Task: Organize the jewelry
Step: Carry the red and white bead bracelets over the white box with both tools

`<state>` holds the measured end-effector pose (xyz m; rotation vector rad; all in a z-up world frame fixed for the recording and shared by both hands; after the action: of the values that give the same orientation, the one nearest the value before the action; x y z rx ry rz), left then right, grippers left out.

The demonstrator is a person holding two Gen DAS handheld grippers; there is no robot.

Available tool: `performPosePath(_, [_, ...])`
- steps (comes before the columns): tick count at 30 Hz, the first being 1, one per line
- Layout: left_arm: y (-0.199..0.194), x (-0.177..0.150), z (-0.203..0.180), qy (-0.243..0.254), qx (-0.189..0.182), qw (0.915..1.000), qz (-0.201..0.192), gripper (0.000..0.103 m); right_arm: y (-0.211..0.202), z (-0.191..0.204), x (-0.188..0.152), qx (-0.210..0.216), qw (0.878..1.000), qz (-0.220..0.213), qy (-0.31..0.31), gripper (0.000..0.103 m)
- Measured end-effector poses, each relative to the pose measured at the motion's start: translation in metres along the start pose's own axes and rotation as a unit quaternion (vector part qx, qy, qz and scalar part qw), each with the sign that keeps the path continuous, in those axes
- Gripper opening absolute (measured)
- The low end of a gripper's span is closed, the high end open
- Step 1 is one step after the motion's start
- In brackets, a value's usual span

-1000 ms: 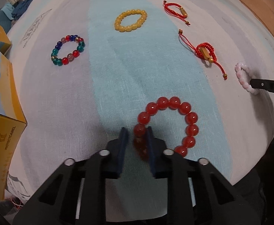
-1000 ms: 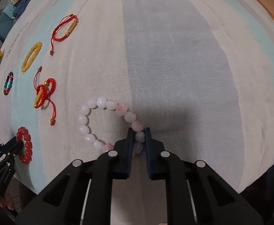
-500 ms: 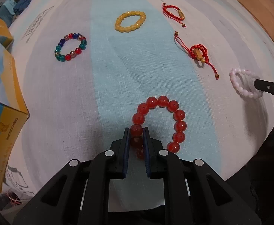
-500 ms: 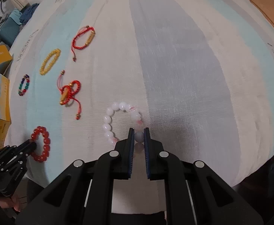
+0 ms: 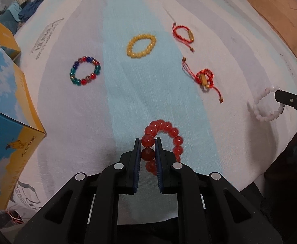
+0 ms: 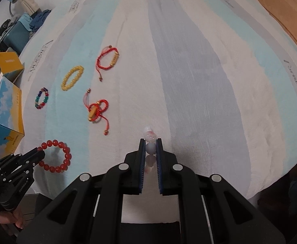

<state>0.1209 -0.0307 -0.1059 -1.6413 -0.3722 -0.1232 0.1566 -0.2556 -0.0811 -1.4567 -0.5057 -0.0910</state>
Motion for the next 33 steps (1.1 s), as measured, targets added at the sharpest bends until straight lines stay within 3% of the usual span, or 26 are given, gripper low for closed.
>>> performPosePath(12, [-0.046, 0.011, 0.021, -0.025, -0.006, 0.999, -0.036, 0.012, -0.031, 0.041, 0.023, 0.001, 0.999, -0.027, -0.032, 0.009])
performPosePath(33, [-0.143, 0.037, 0.114, -0.088, -0.004, 0.9904, -0.107, 0.013, -0.079, 0.173, 0.077, 0.031, 0.989, -0.072, -0.122, 0.009])
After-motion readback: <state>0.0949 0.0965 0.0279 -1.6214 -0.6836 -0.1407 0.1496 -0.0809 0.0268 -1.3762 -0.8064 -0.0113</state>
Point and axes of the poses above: each gripper's, at about its wrist camera, not at the fingertips, and y roughly the way its jaws point, z to its left, x to its top, the point moved 3 cm from there along y, roughly the way its jaws point, and after that the axes turned 15 degrees about -y, right-handed, at the moved point
